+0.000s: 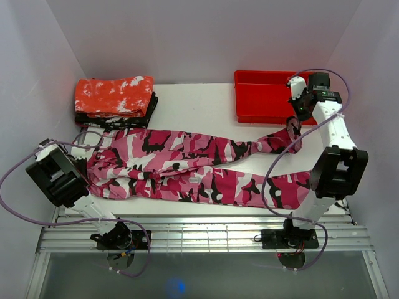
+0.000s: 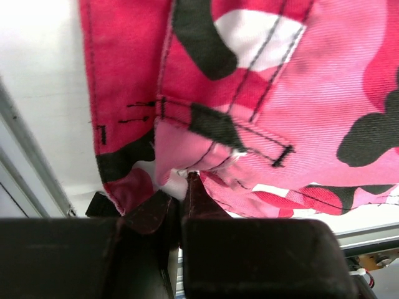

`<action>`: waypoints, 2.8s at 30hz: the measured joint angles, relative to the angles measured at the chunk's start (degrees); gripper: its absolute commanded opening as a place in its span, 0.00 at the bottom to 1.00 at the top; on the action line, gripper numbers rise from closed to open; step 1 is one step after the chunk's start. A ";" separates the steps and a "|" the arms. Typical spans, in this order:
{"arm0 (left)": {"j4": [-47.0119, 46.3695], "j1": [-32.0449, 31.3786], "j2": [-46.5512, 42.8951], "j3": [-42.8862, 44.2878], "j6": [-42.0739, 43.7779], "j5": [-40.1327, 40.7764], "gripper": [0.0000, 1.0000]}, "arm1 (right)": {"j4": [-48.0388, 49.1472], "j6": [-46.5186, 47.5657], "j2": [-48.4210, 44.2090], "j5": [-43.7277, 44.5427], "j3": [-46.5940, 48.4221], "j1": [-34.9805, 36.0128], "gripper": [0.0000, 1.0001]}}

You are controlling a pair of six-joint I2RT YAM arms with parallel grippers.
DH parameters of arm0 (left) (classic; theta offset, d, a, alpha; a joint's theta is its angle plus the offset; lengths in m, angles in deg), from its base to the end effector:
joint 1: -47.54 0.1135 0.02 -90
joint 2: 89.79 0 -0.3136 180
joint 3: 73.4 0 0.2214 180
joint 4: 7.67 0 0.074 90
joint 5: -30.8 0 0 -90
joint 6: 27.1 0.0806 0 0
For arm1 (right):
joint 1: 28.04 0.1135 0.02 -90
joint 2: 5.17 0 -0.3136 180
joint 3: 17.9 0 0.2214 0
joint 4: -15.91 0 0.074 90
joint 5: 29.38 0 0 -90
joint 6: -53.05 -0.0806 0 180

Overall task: Fold and stack the trousers
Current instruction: Flatten the trousers out

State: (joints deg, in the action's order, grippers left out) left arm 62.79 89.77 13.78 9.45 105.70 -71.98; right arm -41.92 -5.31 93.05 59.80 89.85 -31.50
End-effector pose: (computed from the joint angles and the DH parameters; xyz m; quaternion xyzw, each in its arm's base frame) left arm 0.2323 0.1868 0.1874 0.0038 0.9937 -0.0889 0.0677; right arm 0.3854 -0.0221 0.3451 -0.2300 0.9058 -0.1009 0.3414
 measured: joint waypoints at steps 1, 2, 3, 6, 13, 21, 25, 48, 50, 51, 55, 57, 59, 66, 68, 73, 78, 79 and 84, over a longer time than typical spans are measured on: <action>-0.22 0.24 0.00 0.00 -0.24 0.13 0.00 | -0.35 1.62 1.64 -0.07 -0.07 -2.58 0.08; -0.39 0.42 0.00 0.00 -0.33 0.24 0.00 | -0.44 2.51 2.62 0.00 -0.07 -4.35 0.08; -0.66 0.68 0.00 0.00 -0.44 0.31 0.00 | -0.50 3.78 3.87 -0.20 -0.07 -6.78 0.08; -1.07 1.36 0.00 0.11 -0.68 0.46 0.00 | -1.14 6.93 5.95 0.04 -0.07 -13.09 0.08; -0.48 1.92 0.00 1.33 1.16 -0.96 0.39 | -3.45 12.39 6.10 0.35 0.00 -19.74 0.68; 10.60 1.77 -9.57 5.99 12.20 -16.76 0.87 | -12.35 19.85 5.97 -4.81 0.20 -19.52 0.98; 13.88 -4.17 -18.88 11.91 16.13 -25.40 0.87 | -15.41 26.05 4.35 -7.93 -0.09 -19.63 0.95; -21.09 -76.76 17.75 33.86 -6.58 -28.70 0.86 | -2.95 48.78 3.48 -8.76 -24.20 -22.01 0.19; -24.13 -79.36 18.43 33.94 -6.40 -28.74 0.85 | -3.15 48.65 4.44 -8.96 -22.84 -22.03 0.10; -25.11 -80.39 18.73 34.40 -6.19 -28.74 0.85 | -3.39 48.48 4.50 -9.20 -22.16 -22.03 0.08; -29.31 -84.08 21.66 39.06 -5.05 -28.72 0.82 | -5.95 47.87 4.50 -10.99 -17.35 -22.01 0.08; -31.47 -85.35 23.34 40.85 -4.44 -28.28 0.80 | -7.28 47.56 4.50 -12.17 -14.97 -22.03 0.08; -33.94 -86.29 24.70 41.51 -4.07 -27.61 0.79 | -9.03 47.17 4.50 -13.16 -13.09 -22.03 0.08; -37.57 -89.07 30.82 42.75 -1.49 -23.54 0.56 | -14.03 46.03 4.50 -15.56 -8.81 -22.03 0.08; -37.79 -90.07 32.06 42.80 0.09 -21.90 0.29 | -15.58 45.38 4.50 -16.11 -7.80 -22.03 0.08; -42.07 -91.91 29.14 36.35 0.57 -19.50 0.00 | -19.63 41.48 6.08 -16.94 -0.76 -22.03 0.08; -54.58 -92.17 -6.82 8.17 -4.04 -22.91 0.00 | -28.41 32.57 11.56 -21.51 4.48 -20.11 0.08; -55.65 -91.69 -9.84 6.64 -5.88 -23.12 0.00 | -31.34 32.35 10.93 -22.71 2.97 -19.43 0.08; -58.29 -84.08 -3.02 9.20 -19.78 -26.86 0.00 | -35.89 37.59 5.99 -19.41 -4.76 -21.00 0.08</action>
State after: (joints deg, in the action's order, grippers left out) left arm 4.50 5.69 10.76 18.65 85.92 -98.84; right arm -77.81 32.28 99.04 40.39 85.09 -52.50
